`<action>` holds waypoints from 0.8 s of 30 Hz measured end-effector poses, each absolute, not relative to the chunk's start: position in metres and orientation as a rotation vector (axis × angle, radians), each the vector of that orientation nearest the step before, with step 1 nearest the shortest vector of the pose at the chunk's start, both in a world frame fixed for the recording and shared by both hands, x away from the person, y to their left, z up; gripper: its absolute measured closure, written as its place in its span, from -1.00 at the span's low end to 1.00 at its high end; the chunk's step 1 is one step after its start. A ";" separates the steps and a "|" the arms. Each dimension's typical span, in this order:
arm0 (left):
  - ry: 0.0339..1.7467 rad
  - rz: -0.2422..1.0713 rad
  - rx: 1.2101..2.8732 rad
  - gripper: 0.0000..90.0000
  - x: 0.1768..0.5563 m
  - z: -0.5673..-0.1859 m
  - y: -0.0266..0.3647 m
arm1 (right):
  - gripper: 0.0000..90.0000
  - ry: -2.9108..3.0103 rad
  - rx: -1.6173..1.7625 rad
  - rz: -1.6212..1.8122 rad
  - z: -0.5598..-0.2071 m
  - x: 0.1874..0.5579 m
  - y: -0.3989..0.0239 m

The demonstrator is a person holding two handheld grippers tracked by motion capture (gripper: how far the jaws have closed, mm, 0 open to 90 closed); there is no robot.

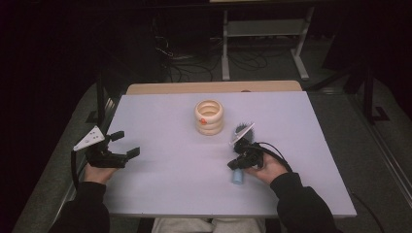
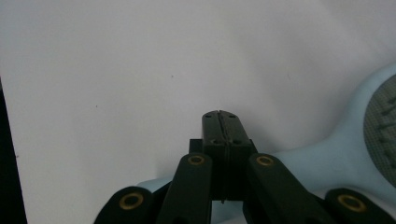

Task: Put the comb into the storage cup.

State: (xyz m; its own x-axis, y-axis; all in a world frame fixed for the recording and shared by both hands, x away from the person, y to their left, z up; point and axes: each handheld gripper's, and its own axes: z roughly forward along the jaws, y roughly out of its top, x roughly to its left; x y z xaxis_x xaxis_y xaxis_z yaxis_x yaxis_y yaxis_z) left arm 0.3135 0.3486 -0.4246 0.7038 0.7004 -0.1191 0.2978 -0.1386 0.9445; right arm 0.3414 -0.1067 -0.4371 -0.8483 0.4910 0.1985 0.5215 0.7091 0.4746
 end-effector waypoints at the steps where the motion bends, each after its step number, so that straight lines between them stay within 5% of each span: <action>1: 0.803 0.423 1.727 -1.00 0.313 -0.425 0.349 | 0.98 -2.850 -0.847 -0.821 -0.437 0.341 -0.107; 24: 0.804 0.422 1.725 -1.00 0.314 -0.425 0.349 | 0.98 -2.838 -0.890 -0.859 -0.438 0.337 -0.144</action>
